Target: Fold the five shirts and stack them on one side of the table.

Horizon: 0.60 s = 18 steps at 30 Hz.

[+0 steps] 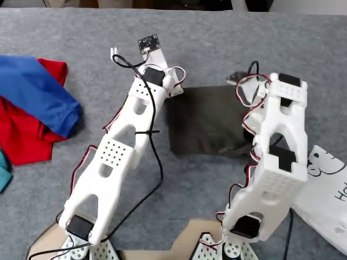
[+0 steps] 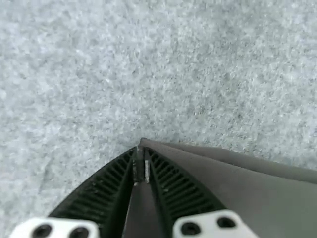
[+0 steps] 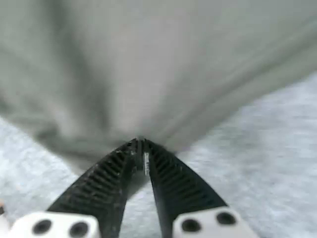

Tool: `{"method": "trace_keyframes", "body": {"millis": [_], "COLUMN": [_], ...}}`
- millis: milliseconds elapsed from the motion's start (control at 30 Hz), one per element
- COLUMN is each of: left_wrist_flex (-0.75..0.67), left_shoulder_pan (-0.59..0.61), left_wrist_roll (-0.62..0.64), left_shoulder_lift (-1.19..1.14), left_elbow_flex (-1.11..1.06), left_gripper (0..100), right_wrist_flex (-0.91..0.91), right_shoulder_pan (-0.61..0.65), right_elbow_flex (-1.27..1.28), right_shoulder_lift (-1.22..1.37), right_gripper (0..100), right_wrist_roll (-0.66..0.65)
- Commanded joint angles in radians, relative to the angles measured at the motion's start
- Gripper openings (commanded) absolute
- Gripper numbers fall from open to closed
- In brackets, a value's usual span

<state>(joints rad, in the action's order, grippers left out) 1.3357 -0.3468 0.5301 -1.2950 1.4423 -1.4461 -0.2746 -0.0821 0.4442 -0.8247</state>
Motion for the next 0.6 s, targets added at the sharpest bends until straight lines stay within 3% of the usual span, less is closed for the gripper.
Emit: {"method": "trace_keyframes", "body": {"millis": [0, 200, 333, 433, 567], "left_wrist_flex": [-0.009, -0.011, -0.012, -0.006, 0.041], "left_shoulder_pan": [0.003, 0.018, 0.037, 0.055, 0.075], "left_wrist_roll": [-0.005, -0.009, -0.009, -0.006, -0.003], "left_shoulder_lift": [0.018, 0.018, 0.019, 0.019, 0.016], "left_elbow_flex": [-0.002, 0.003, 0.003, 0.005, 0.092], "left_gripper": [2, 2, 2, 3, 11], "right_wrist_flex": [0.008, -0.135, -0.210, -0.163, 0.012], "right_shoulder_pan": [0.019, 0.019, 0.025, 0.027, 0.045], "right_elbow_flex": [-0.056, -0.053, 0.065, 0.219, 0.433], "right_shoulder_lift": [-0.137, -0.308, -0.394, -0.458, -0.536], "right_gripper": [2.5, 2.8, 12.2, 21.1, 23.4], "right_wrist_roll": [0.002, 0.058, 0.164, 0.275, 0.451]}}
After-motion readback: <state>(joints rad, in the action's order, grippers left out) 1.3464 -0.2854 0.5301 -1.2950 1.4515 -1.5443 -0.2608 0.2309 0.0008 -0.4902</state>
